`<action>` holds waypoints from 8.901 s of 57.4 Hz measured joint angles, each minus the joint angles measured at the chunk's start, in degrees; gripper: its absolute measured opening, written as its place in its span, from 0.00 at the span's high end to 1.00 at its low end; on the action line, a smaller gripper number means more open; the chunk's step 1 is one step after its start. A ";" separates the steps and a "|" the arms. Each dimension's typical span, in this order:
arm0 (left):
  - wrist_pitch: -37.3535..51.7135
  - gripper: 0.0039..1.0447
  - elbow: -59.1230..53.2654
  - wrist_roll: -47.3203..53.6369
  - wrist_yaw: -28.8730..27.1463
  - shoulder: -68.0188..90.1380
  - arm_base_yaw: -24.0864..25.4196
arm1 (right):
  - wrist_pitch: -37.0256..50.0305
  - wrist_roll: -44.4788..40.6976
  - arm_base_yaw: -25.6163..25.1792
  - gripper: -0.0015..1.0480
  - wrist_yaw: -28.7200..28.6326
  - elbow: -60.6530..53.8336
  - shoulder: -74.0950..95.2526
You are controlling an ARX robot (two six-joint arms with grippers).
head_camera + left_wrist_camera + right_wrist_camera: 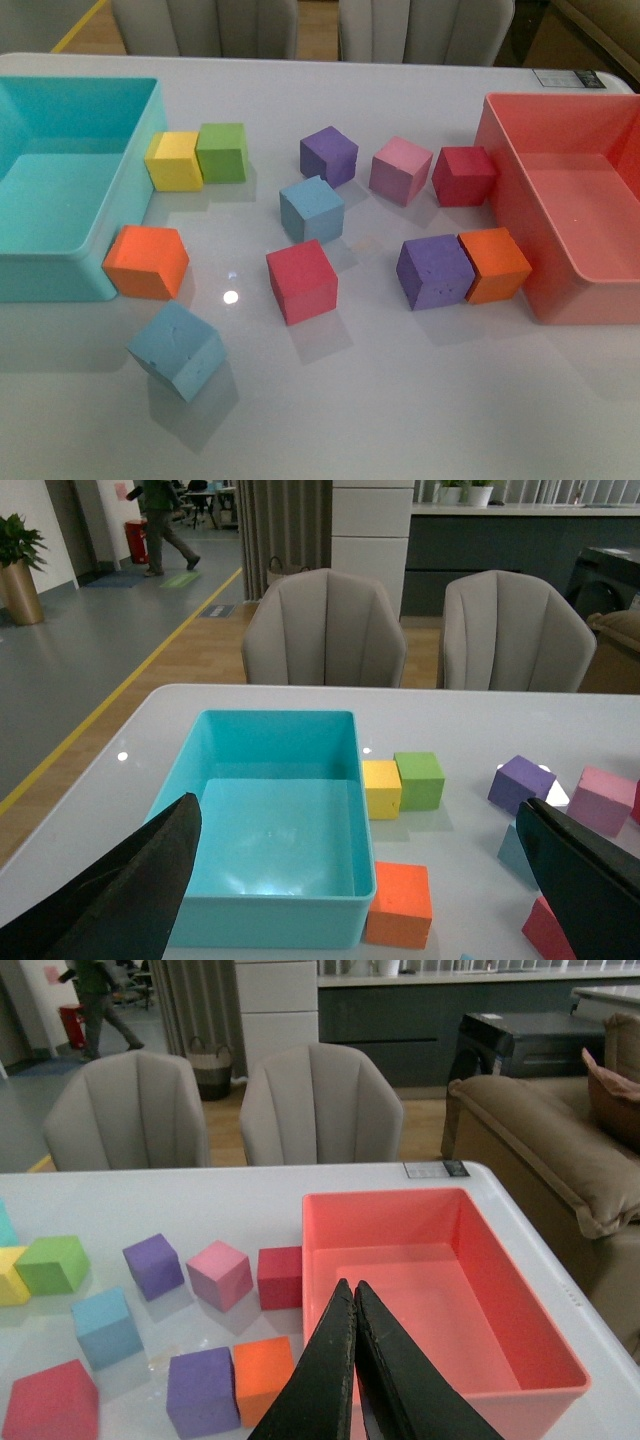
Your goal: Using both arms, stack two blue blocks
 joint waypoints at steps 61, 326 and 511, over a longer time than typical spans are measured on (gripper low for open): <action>-26.58 0.08 16.09 -4.17 8.79 43.76 -12.50 | -0.55 0.00 0.00 0.09 0.00 0.00 -1.49; -20.09 0.08 63.84 -60.19 3.04 127.03 -22.14 | -0.55 0.00 0.00 0.09 0.00 0.00 -1.49; -39.93 0.91 115.08 -33.51 1.60 144.63 -25.81 | -0.55 -0.02 0.00 0.09 0.00 0.00 -1.49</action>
